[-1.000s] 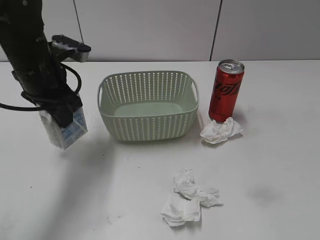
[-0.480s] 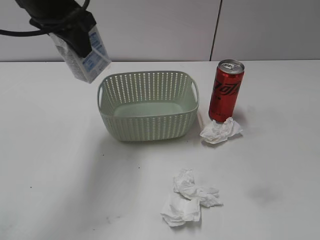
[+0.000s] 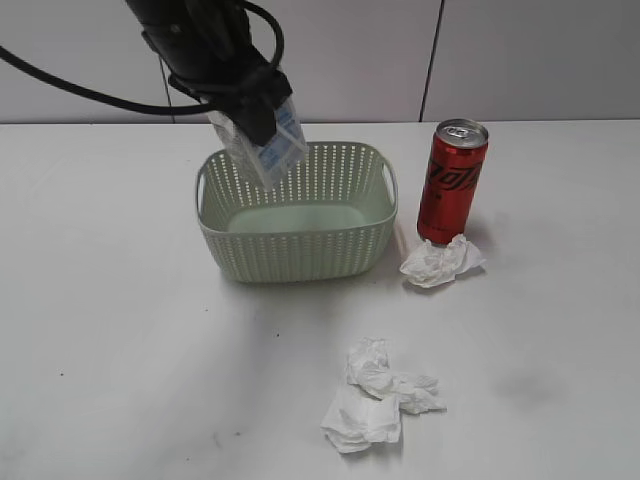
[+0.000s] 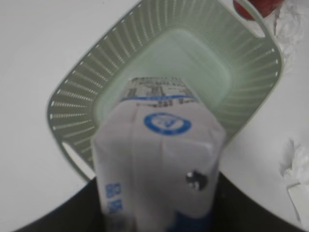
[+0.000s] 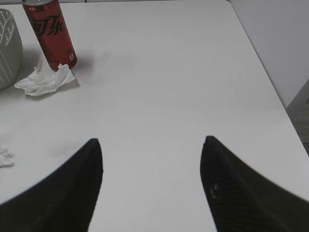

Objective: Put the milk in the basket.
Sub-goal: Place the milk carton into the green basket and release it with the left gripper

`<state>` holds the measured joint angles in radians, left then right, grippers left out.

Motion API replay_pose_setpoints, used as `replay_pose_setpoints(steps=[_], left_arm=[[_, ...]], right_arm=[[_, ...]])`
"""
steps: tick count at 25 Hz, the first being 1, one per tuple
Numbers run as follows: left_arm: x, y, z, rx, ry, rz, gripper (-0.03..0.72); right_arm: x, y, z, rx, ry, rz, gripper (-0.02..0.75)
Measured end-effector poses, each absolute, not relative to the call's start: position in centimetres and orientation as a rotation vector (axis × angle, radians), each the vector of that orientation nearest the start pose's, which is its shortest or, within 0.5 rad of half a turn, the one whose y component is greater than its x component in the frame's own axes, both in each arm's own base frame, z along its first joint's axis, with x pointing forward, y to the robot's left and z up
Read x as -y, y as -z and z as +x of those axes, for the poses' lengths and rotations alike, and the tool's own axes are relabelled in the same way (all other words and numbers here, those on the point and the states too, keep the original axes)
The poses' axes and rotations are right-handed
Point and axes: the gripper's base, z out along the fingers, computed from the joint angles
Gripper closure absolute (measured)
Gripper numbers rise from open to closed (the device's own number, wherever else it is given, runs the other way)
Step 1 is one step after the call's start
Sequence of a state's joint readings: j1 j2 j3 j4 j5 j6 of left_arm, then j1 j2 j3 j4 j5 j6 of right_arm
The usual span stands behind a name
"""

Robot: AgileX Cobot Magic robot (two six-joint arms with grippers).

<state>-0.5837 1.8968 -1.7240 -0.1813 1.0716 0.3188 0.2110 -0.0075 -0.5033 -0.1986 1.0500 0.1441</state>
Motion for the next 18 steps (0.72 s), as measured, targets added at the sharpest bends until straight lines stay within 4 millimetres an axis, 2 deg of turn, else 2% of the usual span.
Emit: replay_pose_setpoints(steps=[3, 9, 18], left_arm=[[25.2, -27.8, 34.3, -2.510, 0.325, 1.143, 0.370], [26.1, -23.3, 35.7, -2.587, 0.304, 1.166, 0.371], [26.8, -20.1, 37.1, -2.571, 0.266, 1.155, 0.371]], right_arm=[[1.7, -28.0, -0.3, -2.006, 0.010, -0.058, 0.239], [1.7, -28.0, -0.3, -2.006, 0.009, -0.057, 0.239], [1.7, -28.0, -0.3, -2.006, 0.010, -0.058, 0.239]])
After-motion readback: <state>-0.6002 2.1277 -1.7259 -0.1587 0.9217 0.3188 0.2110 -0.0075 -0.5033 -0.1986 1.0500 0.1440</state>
